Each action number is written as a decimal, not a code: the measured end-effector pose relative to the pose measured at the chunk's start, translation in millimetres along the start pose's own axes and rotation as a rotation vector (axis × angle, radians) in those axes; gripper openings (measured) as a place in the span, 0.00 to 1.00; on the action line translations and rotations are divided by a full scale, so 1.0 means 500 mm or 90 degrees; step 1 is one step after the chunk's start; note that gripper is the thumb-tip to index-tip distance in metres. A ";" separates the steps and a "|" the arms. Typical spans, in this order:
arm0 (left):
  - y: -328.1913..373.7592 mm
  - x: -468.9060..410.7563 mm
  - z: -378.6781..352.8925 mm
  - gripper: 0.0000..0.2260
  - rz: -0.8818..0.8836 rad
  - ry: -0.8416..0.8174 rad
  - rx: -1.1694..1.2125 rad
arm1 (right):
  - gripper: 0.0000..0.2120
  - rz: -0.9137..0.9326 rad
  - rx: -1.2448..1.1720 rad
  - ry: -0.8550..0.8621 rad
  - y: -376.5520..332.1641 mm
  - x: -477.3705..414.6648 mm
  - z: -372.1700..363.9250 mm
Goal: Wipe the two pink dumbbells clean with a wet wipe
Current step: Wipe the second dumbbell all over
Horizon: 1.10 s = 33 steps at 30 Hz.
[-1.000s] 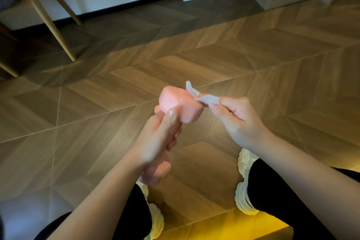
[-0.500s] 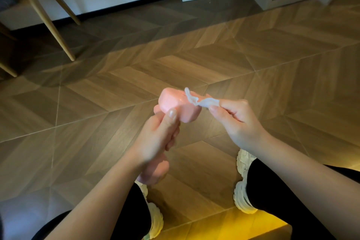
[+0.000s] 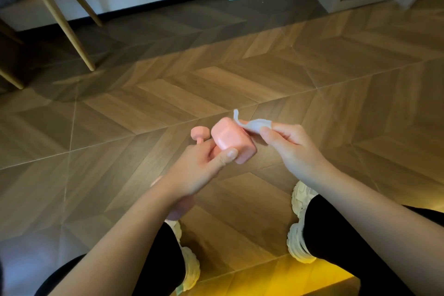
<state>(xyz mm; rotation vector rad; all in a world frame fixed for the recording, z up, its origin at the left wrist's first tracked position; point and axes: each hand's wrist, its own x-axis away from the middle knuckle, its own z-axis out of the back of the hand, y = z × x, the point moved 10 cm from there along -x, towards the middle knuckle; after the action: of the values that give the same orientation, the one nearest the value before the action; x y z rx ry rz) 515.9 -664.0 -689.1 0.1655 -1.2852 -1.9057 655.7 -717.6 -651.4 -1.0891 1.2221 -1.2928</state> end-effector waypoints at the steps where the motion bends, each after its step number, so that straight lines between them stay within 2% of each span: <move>1: 0.007 -0.002 0.009 0.22 -0.015 0.004 -0.067 | 0.14 -0.046 -0.006 -0.002 0.017 -0.003 -0.002; 4: 0.015 -0.004 0.009 0.28 -0.061 -0.004 -0.280 | 0.21 -0.233 -0.035 -0.064 0.082 -0.008 -0.030; 6: 0.017 -0.002 0.001 0.36 -0.095 -0.007 -0.428 | 0.25 -0.302 -0.060 -0.149 0.105 0.000 -0.060; 8: 0.023 0.001 -0.005 0.39 -0.143 -0.002 -0.514 | 0.28 -0.350 -0.062 -0.190 0.123 0.010 -0.076; 12: 0.020 0.003 -0.014 0.33 -0.166 -0.013 -0.524 | 0.29 -0.440 -0.120 -0.149 0.157 0.023 -0.076; 15: 0.030 -0.002 0.001 0.33 -0.183 0.053 -0.515 | 0.28 -0.515 -0.224 -0.051 0.180 0.034 -0.070; 17: 0.059 0.012 0.009 0.32 -0.256 0.140 -0.479 | 0.25 -0.555 -0.249 0.028 0.190 0.042 -0.055; 19: 0.073 0.032 0.024 0.23 -0.278 0.234 -0.385 | 0.18 -0.555 -0.243 0.090 0.185 0.038 -0.030; 20: 0.058 0.027 0.035 0.21 -0.212 0.250 -0.307 | 0.17 -0.543 -0.248 0.118 0.177 0.032 -0.017; 22: -0.006 0.006 0.035 0.22 0.017 0.194 -0.076 | 0.20 -0.516 -0.290 0.159 0.159 0.020 -0.003; 24: -0.047 -0.001 0.002 0.25 0.183 0.115 0.336 | 0.23 -0.498 -0.348 0.165 0.140 0.011 -0.012; 26: -0.032 -0.015 -0.001 0.30 0.192 0.114 0.653 | 0.23 -0.481 -0.397 0.138 0.124 0.009 -0.039; 27: -0.024 -0.023 0.017 0.28 0.169 0.158 0.758 | 0.24 -0.473 -0.412 0.113 0.115 0.010 -0.058; 29: -0.026 -0.024 0.056 0.14 0.143 0.286 0.926 | 0.26 -0.450 -0.401 0.059 0.098 0.013 -0.098; 30: -0.032 -0.020 0.069 0.10 0.144 0.345 0.996 | 0.28 -0.433 -0.361 0.036 0.092 0.016 -0.114; 33: -0.053 -0.006 0.087 0.15 0.173 0.431 1.083 | 0.30 -0.311 -0.109 0.024 0.060 0.005 -0.119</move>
<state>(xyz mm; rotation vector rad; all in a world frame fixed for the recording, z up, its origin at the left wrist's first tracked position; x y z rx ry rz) 481.2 -626.9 -691.4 1.2424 -1.8688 -0.0327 598.7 -714.6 -686.0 -1.5609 1.1498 -1.5970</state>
